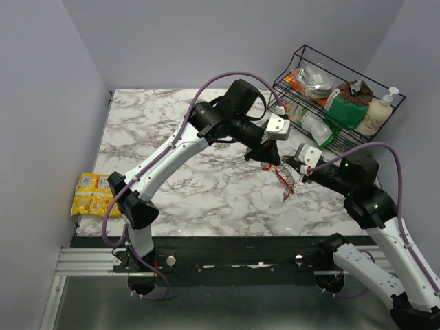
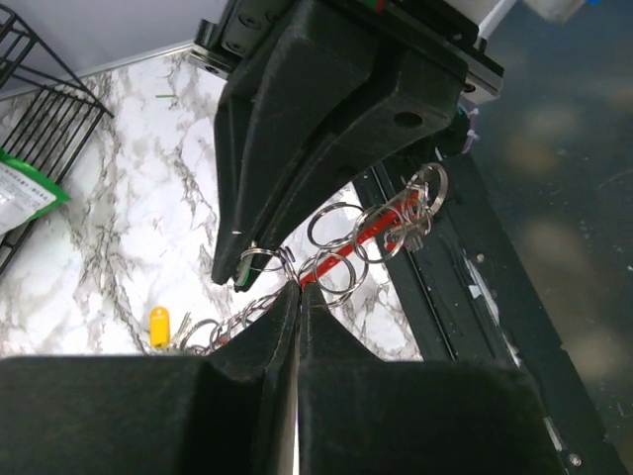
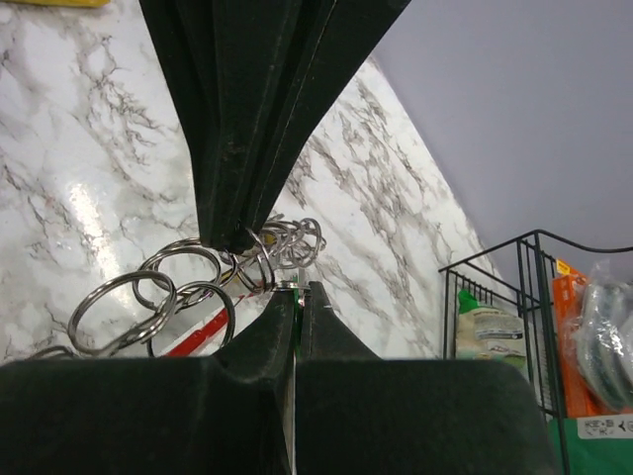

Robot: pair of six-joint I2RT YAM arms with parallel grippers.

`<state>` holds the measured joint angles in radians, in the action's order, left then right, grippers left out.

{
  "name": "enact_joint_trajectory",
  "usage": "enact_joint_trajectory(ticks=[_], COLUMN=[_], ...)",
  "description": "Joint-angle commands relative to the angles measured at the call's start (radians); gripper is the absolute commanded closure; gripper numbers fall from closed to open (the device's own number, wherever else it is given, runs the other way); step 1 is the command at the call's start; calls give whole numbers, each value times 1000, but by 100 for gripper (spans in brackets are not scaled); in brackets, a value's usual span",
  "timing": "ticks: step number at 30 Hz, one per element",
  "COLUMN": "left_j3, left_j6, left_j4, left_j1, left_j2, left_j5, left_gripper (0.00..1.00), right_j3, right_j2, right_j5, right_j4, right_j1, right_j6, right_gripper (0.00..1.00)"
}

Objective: Remove the keys from the keyring
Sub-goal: Remove the key from the keyring.

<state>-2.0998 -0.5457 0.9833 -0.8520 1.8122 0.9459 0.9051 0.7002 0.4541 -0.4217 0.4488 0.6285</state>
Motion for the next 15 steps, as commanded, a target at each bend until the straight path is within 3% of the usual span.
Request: enact_joint_trajectory(ticks=[1, 7, 15], left_j3=[-16, -26, -31], left_j6=[6, -3, 53], left_j4=[-6, 11, -52], left_j1=[-5, -5, -5], left_j2=[-33, -40, -48], left_j5=[116, 134, 19], left_gripper=[82, 72, 72], right_j3=[69, 118, 149], right_j2=[4, 5, 7], right_j5=[-60, -51, -23], right_j4=[-89, -111, -163], right_j1=[-15, -15, -15], right_j6=[43, 40, 68], right_gripper=[99, 99, 99])
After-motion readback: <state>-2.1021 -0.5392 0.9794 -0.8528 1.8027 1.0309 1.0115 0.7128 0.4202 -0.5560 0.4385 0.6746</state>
